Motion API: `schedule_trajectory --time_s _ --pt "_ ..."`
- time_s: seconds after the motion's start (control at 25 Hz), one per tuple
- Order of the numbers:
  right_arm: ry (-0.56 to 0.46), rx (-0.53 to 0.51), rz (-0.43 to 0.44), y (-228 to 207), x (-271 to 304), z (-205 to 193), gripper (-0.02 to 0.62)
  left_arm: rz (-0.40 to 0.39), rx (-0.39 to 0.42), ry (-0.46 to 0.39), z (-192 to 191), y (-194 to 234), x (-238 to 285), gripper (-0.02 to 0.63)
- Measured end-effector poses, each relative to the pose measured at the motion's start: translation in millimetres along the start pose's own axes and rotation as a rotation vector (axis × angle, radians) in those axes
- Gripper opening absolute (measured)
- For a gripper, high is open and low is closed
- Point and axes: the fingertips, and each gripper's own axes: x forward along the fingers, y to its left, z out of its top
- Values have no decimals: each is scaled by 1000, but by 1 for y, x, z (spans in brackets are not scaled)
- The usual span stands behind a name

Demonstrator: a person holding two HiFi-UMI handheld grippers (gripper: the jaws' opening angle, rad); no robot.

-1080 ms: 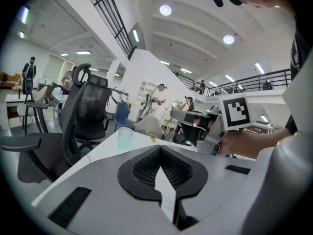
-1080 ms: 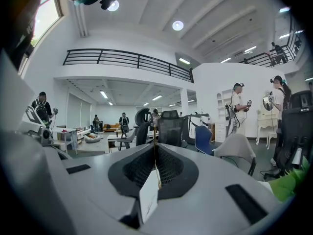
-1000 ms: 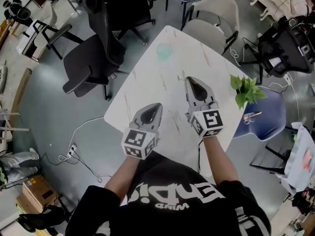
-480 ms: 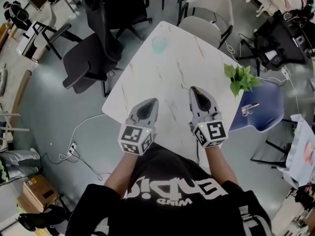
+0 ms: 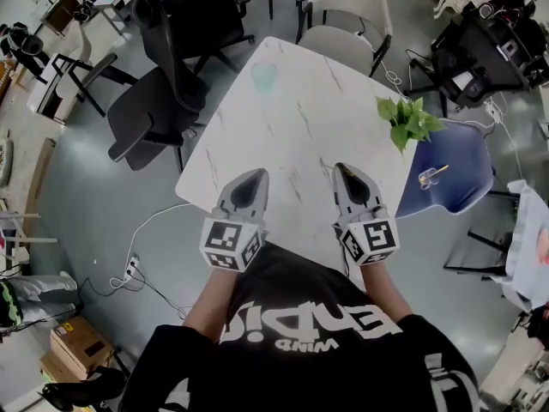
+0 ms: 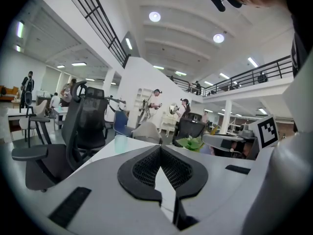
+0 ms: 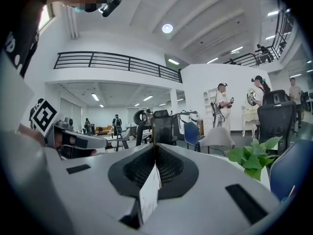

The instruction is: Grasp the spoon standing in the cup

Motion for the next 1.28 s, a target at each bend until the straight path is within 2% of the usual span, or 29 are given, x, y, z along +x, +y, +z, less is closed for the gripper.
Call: schedule_trajectory --time_s 0.4,1.28 --pt "17 29 7 -1 -29 -15 15 5 19 -13 0 -15 -3 14" --pt "39 42 33 3 -44 -27 14 23 39 -16 -5 -35 -12 14"
